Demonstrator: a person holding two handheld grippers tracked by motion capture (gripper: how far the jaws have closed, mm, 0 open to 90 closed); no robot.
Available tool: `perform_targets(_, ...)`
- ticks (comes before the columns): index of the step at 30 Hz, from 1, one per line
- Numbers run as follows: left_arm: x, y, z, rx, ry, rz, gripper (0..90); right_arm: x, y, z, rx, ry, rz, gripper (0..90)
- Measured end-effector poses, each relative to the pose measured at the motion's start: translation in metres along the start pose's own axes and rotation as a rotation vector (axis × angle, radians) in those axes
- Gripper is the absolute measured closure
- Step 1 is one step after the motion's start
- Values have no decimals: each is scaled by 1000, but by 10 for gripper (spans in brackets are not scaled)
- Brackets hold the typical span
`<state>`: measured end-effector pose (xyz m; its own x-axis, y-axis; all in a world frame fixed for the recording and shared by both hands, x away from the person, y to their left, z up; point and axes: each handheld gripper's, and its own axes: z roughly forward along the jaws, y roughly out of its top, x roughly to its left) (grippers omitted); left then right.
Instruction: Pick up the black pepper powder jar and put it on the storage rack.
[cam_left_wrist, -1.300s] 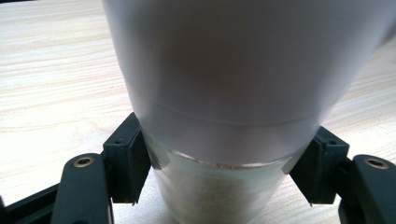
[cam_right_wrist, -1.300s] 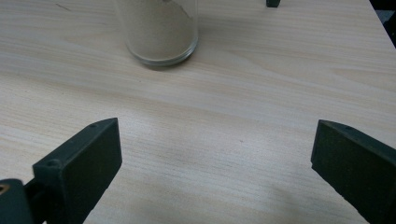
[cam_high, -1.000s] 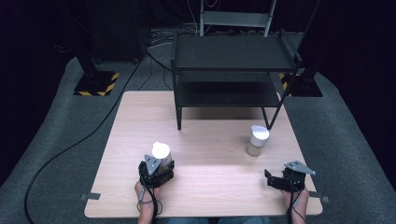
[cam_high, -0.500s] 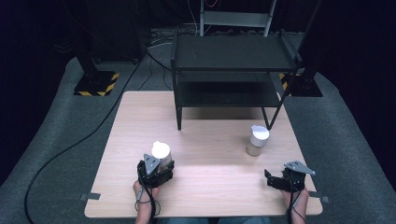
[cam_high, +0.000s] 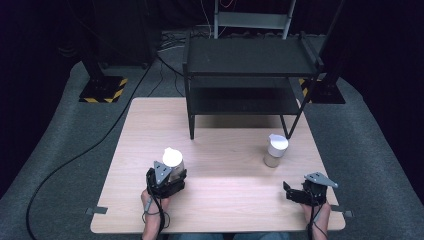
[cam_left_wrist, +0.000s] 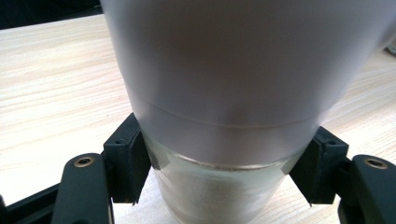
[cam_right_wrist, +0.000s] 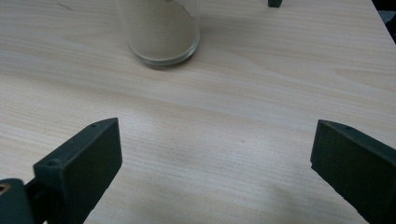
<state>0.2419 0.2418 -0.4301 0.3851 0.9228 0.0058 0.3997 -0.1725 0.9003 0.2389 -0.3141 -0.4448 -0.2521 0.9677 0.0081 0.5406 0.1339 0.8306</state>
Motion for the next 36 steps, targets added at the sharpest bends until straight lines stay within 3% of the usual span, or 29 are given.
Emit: perform_targets(36, -1, 30, 12, -9, -60, 48, 309, -1, 0, 0, 0, 5, 3, 18)
